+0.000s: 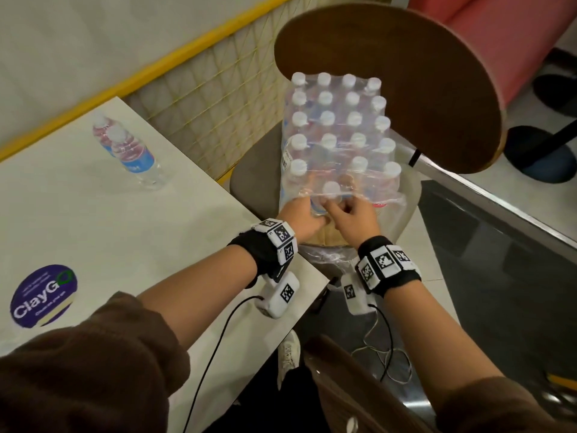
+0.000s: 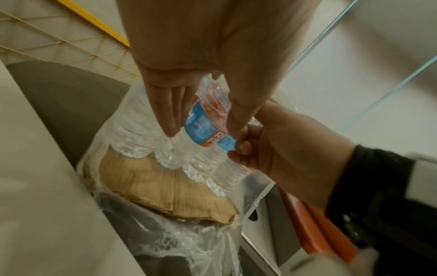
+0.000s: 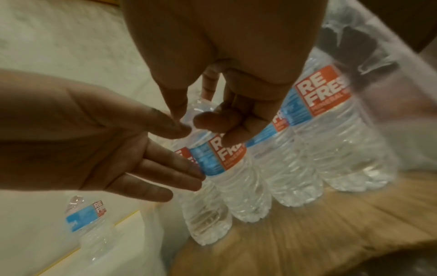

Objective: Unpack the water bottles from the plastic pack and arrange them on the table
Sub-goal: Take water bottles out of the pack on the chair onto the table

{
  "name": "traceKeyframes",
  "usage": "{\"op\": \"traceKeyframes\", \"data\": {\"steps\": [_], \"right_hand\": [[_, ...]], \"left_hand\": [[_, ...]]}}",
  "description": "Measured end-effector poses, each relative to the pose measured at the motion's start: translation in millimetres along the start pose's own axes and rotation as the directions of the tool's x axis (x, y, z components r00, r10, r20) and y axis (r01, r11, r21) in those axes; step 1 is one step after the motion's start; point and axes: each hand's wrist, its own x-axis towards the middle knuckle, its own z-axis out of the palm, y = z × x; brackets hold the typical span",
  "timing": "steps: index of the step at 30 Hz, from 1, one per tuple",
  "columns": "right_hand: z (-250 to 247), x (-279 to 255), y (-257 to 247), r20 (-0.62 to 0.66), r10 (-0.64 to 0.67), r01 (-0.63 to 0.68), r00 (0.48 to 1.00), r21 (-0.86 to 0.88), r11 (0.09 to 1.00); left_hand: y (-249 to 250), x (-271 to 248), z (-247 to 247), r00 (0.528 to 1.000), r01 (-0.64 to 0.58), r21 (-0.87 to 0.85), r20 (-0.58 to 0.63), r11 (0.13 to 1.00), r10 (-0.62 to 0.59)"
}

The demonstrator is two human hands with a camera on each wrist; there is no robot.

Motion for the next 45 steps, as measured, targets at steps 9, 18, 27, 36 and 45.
{"op": "traceKeyframes", "data": {"steps": [9, 18, 27, 36, 45], "right_hand": [[-22.1, 11.2, 18.4, -0.109, 0.093, -0.09, 0.99, 0.03, 0.996], [-21.6, 39.2, 3.6, 0.193, 0.398, -0.413, 0.897, 0.042, 0.91], [-25.2, 7.2, 5.4, -0.102, 0.066, -0.092, 0.993, -0.282, 0.955], [11.1, -65.6, -42.6, 0.237, -0.002, 0.024, 0.971, -0.09, 0.996], [141.2, -139.8, -94.8, 0.536, -0.096, 0.234, 0.839, -0.195, 0.953]], "left_hand": [[0.8, 3.2, 7.5, 0.997, -0.079, 0.07, -0.013, 0.994, 0.08], [-0.7, -6.6, 5.8, 0.994, -0.111, -0.002, -0.015, 0.994, 0.111], [-23.9, -31.9, -13.9, 0.991, -0.114, -0.044, 0.062, 0.993, 0.116], [-59.1, -114.5, -105.0, 0.969, 0.073, 0.036, 0.233, 0.997, -0.079], [-144.7, -219.9, -184.9, 0.926, 0.319, 0.399, 0.063, 0.86, -0.373]]}}
